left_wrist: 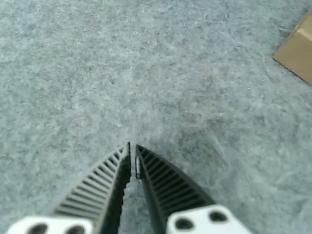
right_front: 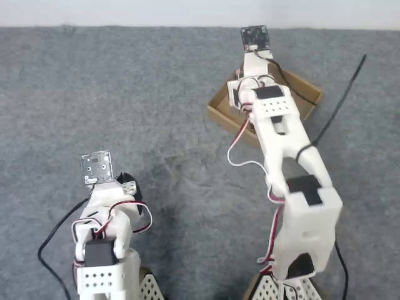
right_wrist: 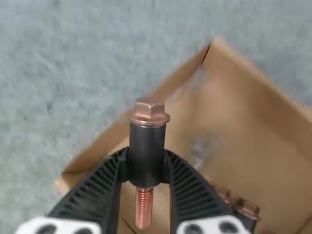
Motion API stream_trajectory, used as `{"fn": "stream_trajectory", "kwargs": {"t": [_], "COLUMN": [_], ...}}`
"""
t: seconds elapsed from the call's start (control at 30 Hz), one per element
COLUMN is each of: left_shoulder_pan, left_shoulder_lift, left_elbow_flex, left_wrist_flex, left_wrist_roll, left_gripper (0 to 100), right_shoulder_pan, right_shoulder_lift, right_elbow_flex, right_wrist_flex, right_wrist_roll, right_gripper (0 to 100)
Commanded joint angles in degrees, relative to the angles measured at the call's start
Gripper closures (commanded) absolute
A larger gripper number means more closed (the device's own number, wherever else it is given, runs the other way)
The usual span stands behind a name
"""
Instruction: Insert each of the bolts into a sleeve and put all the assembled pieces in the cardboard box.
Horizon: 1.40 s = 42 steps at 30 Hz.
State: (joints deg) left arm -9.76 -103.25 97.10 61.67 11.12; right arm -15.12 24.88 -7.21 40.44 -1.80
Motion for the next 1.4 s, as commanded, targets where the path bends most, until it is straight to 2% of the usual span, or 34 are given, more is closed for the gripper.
{"fn": "stream_trajectory", "kwargs": {"t": [0.0, 0.1, 0.33, 0.43, 0.53, 0.67, 0.83, 1.23, 1.37], "left_shoulder_pan": [0.0, 0.0, 0.0, 0.0, 0.0, 0.0, 0.0, 0.0, 0.0], "left_shoulder_lift": [-0.88, -0.88, -0.88, -0.88, -0.88, -0.88, -0.88, -0.88, -0.88], "left_elbow_flex": [-0.57, -0.57, -0.57, -0.57, -0.57, -0.57, -0.57, -0.57, -0.57], "left_wrist_flex": [0.26, 0.26, 0.26, 0.26, 0.26, 0.26, 0.26, 0.18, 0.18], "left_wrist_roll": [-0.44, -0.44, -0.44, -0.62, -4.13, -7.82, -8.0, -8.0, -8.0], "left_gripper": [99, 99, 99, 99, 99, 99, 99, 99, 99], "right_shoulder_pan": [1.19, 1.01, 1.01, 0.92, 0.57, 0.31, 0.22, 0.13, 0.13], "right_shoulder_lift": [2.24, 6.2, 13.05, 14.11, 14.29, 13.85, 10.68, -4.53, -10.59], "right_elbow_flex": [-9.58, -13.89, -21.27, -23.82, -26.81, -31.3, -35.87, -36.22, -36.04], "right_wrist_flex": [4.35, 7.78, 13.58, 17.8, 22.02, 25.19, 32.57, 55.69, 62.11], "right_wrist_roll": [-1.67, -5.27, -5.27, -5.27, -5.19, -5.45, -5.54, -5.1, -1.58], "right_gripper": [99.0, 99.0, 98.0, 89.8, 84.8, 89.1, 99.1, 99.1, 99.1]}}
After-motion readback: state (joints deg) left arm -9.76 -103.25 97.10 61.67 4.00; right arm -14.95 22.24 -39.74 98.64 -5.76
